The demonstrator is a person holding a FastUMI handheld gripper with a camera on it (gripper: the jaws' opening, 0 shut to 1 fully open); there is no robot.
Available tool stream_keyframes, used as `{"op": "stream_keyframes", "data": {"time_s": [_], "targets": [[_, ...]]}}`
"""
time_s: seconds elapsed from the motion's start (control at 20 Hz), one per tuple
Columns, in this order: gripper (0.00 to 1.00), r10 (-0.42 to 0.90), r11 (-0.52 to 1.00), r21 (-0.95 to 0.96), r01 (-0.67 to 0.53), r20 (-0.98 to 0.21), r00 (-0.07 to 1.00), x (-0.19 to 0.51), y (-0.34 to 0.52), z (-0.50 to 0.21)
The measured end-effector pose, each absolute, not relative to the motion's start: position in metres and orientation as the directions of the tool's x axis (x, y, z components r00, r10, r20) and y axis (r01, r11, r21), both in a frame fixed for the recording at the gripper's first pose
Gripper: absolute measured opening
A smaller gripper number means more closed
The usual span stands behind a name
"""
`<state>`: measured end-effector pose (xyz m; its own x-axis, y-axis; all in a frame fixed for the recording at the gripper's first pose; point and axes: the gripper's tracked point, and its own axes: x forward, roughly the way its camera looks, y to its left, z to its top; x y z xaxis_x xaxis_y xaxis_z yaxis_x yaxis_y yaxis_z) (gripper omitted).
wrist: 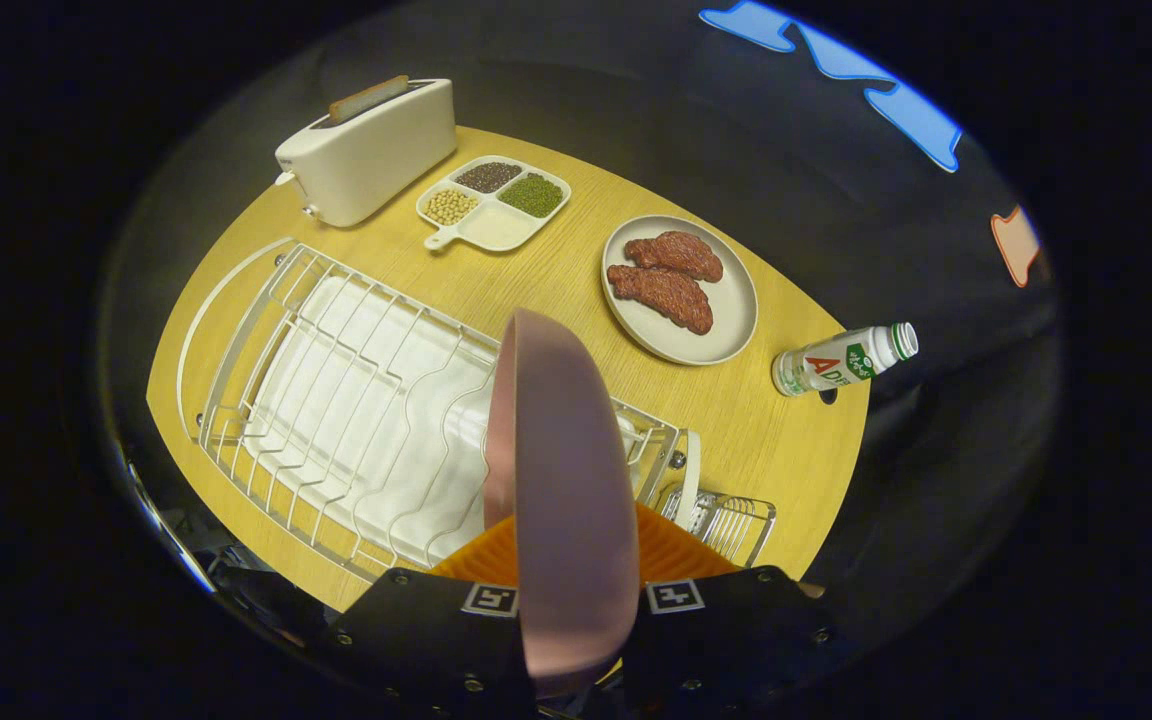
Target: Take the plate from the dish rack, then take the spoon from the basket and place it into the plate.
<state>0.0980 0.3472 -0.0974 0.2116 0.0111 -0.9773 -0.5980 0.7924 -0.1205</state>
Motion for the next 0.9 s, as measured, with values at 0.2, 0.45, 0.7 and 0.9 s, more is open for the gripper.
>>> {"op": "stream_keyframes", "data": {"time_s": [0.2,0.45,0.7,0.9], "targets": [[0.31,0.005,0.751,-0.173,-0.637,-0.963,0.268,0.101,0.354,-0.094],[0.31,0.003,0.754,-0.193,-0.627,-0.955,0.297,0.107,0.348,-0.089],[0.31,0.075,0.817,-0.093,-0.57,-0.962,0.264,0.097,0.327,-0.069],[0.31,0.198,0.855,0.07,-0.514,-0.959,0.2,0.066,0.297,-0.047]]}}
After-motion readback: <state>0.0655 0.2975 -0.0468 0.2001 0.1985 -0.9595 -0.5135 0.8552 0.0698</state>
